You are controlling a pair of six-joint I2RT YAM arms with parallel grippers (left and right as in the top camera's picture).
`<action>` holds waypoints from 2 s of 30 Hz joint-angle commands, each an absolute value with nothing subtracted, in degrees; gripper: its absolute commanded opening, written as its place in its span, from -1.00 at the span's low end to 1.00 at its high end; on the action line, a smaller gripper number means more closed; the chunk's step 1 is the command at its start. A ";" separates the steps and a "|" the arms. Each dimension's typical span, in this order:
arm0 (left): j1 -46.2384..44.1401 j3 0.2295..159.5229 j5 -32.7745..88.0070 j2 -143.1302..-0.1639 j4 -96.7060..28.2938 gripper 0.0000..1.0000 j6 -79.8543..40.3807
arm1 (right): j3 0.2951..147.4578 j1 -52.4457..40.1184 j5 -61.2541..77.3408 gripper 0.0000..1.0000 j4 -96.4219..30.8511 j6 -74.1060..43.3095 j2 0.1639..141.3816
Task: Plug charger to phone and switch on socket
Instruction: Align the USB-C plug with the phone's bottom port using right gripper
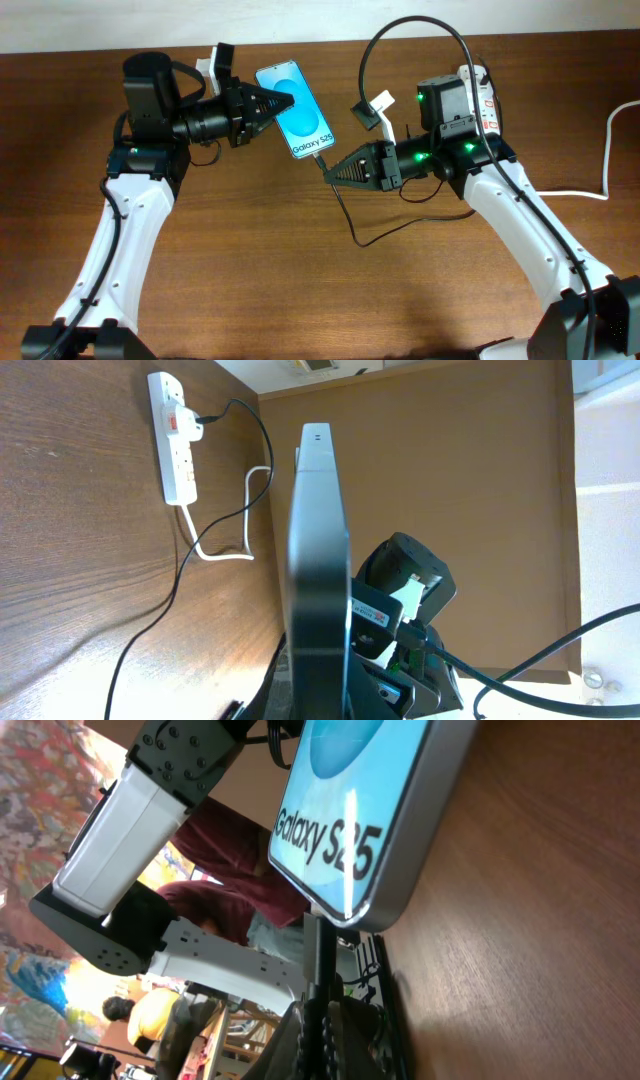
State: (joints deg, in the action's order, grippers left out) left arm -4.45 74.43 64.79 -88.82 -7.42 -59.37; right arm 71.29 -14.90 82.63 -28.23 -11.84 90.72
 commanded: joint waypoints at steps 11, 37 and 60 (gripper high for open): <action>-4.34 74.98 66.43 -88.31 -6.85 -1.00 -58.19 | 71.75 -14.98 84.77 -0.91 -28.51 -12.99 90.70; -4.34 74.98 65.06 -88.31 -6.87 -1.00 -56.93 | 71.75 -12.80 86.63 -0.91 -29.04 -14.04 90.70; -4.36 74.98 62.76 -88.31 -6.87 -1.00 -57.63 | 71.75 -14.28 83.50 -0.92 -29.47 -13.82 90.67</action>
State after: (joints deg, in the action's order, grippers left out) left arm -4.45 74.43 62.52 -88.82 -7.42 -58.08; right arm 71.29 -13.98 83.85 -30.00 -14.55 90.72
